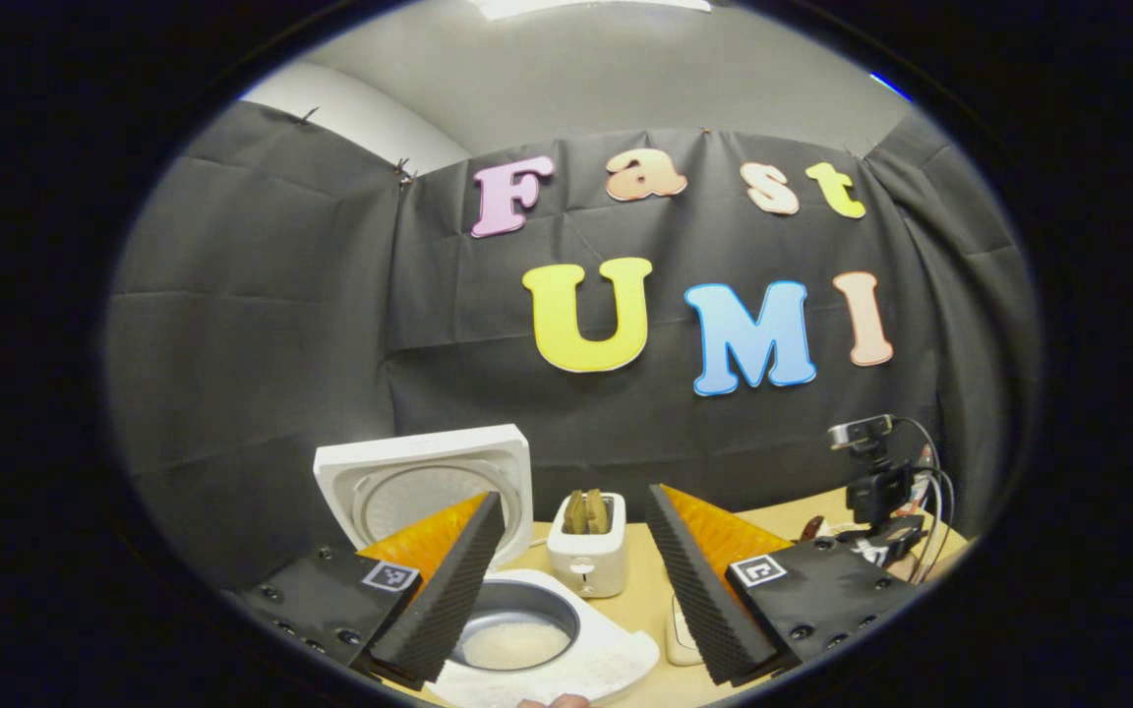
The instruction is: Close the left gripper, press the button to open the rice cooker; take a wooden spoon from the chopstick holder with the right hand, scoop a spoonful of rice and pour it into the rice cooker, then put the wooden spoon back into the chopstick holder.
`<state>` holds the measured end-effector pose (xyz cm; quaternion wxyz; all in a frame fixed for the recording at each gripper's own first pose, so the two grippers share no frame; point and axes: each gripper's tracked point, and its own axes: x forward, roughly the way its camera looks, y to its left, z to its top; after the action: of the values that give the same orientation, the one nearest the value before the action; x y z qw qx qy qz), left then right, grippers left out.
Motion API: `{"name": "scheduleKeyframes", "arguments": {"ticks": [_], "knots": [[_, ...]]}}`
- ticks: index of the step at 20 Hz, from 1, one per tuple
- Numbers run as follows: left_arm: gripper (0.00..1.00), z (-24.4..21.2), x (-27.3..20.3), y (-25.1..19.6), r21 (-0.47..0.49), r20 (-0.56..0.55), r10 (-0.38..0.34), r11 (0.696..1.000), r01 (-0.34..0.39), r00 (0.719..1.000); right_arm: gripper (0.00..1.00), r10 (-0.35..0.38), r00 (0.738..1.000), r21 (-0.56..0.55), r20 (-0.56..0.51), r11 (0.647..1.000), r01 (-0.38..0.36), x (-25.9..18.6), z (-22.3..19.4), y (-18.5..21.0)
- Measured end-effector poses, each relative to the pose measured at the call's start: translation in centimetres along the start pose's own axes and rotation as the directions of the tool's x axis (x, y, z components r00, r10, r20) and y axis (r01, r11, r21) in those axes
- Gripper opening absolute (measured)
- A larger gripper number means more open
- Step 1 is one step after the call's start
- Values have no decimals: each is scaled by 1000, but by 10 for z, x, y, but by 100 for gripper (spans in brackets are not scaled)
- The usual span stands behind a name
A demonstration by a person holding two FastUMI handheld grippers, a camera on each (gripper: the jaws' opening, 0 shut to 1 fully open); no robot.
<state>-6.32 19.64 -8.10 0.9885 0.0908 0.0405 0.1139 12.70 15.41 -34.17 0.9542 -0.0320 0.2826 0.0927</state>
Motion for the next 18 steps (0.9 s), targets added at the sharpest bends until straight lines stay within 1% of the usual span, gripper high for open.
{"name": "scheduleKeyframes", "arguments": {"ticks": [3, 4, 5, 6, 7, 9, 11, 12, 13, 14, 16, 17, 18], "knots": [[100, 2, -1, 2, 17, 11, -13, 1000, 13, 1000, 9, -4, 1000, -31, -15, 1000, 4, 6, -12, 18], [99, 1, -1, 4, 14, 7, -16, 1000, 16, 1000, 9, 3, 1000, -40, -13, 999, -4, 7, -13, 27], [100, -3, -4, 4, 0, -1, -21, 1000, 21, 1000, 9, 22, 1000, -29, -22, 999, -23, 6, -18, 37], [99, -6, -5, 4, -16, -7, -24, 1000, 23, 1000, 9, 49, 998, 0, -35, 999, -49, 6, -23, 50], [100, -7, -7, 7, -27, -11, -19, 999, 19, 1000, 9, 66, 997, 28, -44, 998, -65, 5, -26, 58], [99, -9, -10, 14, -41, -15, -5, 999, 4, 1000, 9, 105, 993, 98, -46, 990, -101, 4, -27, 68], [100, -10, -16, 19, -55, -19, 6, 998, -7, 1000, 9, 148, 987, 218, -57, 967, -133, 3, -30, 71], [99, -9, -17, 22, -56, -18, 14, 998, -15, 1000, 9, 156, 986, 286, -62, 949, -132, 4, -30, 65], [100, -9, -17, 23, -59, -18, 18, 998, -19, 1000, 9, 161, 985, 355, -66, 926, -128, 6, -31, 59], [99, -8, -18, 23, -62, -18, 19, 998, -20, 1000, 9, 172, 983, 430, -70, 894, -126, 7, -33, 53], [99, -6, -17, 20, -70, -19, 12, 997, -14, 1000, 9, 205, 976, 565, -71, 815, -130, 8, -37, 43], [100, -5, -17, 17, -71, -19, 8, 997, -9, 1000, 9, 225, 973, 616, -57, 775, -143, 7, -36, 39], [100, -3, -15, 15, -69, -18, 4, 998, -6, 1000, 9, 239, 970, 652, -39, 742, -156, 5, -34, 35]]}}
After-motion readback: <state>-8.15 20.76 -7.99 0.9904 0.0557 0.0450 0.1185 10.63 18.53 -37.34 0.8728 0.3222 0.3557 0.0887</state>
